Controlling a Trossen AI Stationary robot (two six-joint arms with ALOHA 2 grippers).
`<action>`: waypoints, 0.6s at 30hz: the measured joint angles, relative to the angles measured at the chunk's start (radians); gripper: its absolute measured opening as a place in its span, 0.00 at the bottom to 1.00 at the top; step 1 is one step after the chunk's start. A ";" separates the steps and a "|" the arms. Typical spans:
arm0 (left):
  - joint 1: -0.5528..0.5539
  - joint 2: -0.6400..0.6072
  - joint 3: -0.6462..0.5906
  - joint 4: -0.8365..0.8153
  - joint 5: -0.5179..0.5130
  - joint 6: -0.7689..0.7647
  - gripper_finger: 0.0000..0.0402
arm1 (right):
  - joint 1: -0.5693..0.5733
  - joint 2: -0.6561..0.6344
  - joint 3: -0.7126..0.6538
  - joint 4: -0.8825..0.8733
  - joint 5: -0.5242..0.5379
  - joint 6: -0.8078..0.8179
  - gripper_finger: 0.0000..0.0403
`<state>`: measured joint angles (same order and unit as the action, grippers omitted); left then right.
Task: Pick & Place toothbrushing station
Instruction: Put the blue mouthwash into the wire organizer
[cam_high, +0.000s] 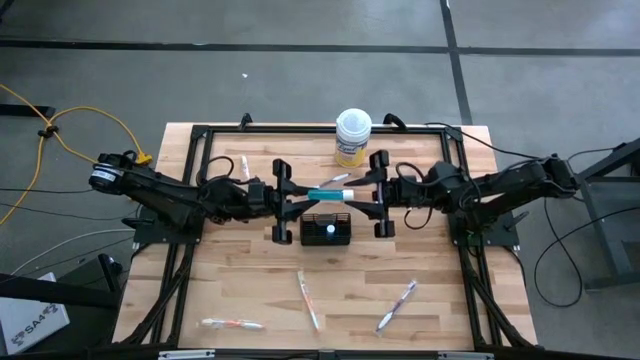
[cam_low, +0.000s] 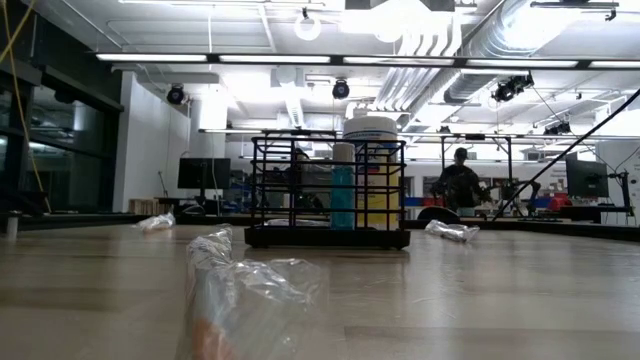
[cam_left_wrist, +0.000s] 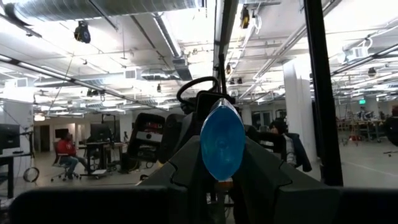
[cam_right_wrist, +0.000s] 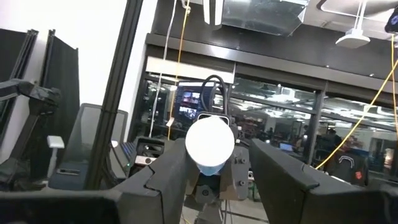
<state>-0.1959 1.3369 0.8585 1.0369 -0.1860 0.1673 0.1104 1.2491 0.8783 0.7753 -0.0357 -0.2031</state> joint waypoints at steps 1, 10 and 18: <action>0.000 0.000 0.000 0.000 0.000 0.000 0.19 | 0.000 0.000 0.000 0.000 0.000 0.000 0.41; 0.005 0.000 0.000 -0.005 0.004 0.000 0.19 | 0.000 0.000 0.000 0.000 -0.021 0.001 0.41; 0.023 0.000 0.000 -0.024 0.008 -0.026 0.19 | 0.000 0.000 0.000 0.005 -0.028 0.023 0.41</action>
<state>-0.1726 1.3372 0.8585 1.0127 -0.1779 0.1413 0.1108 1.2491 0.8783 0.7799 -0.0637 -0.1802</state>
